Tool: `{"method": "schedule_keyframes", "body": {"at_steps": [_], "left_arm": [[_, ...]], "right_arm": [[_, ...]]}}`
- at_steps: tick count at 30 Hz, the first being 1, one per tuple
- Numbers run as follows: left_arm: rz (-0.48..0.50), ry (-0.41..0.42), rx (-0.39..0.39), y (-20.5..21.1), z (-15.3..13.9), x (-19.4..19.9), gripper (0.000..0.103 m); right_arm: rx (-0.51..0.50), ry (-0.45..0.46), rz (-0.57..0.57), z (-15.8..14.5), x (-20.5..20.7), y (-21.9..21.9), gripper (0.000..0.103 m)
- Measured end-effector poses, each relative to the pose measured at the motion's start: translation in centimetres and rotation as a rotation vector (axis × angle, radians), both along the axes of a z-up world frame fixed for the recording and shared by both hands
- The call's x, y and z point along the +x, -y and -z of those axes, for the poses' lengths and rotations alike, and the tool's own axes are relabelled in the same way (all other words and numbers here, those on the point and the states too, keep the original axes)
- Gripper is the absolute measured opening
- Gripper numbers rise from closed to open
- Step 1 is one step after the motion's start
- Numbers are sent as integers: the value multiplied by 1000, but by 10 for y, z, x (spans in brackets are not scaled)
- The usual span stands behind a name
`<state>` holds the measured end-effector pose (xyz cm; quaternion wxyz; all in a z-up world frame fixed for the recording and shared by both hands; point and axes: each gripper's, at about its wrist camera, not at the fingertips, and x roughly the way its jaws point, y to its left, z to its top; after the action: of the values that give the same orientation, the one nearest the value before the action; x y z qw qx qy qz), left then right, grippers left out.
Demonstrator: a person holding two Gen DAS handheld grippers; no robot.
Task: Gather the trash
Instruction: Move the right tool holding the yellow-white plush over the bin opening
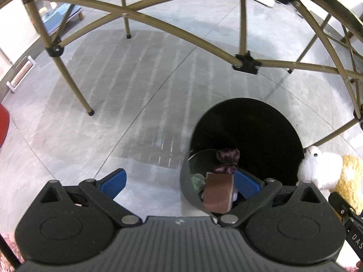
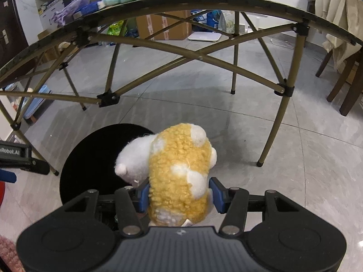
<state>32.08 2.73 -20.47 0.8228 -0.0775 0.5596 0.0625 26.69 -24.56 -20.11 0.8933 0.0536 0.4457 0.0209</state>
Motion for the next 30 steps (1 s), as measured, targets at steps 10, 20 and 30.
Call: {"method": "schedule_keyframes", "body": {"at_steps": [10,20,30], "left_arm": [[-55,-4,-4,-27,-2,-8,103],[-98,-13,7,-42,0,-10,103],[-149,-35,28,-57,10,-8,103]], "right_arm": [[-2,-20,-47,1,6,-28,52],[5,-21,-96,4,22,-66,52],[8,-27,-126,18,37,-87,52]]}}
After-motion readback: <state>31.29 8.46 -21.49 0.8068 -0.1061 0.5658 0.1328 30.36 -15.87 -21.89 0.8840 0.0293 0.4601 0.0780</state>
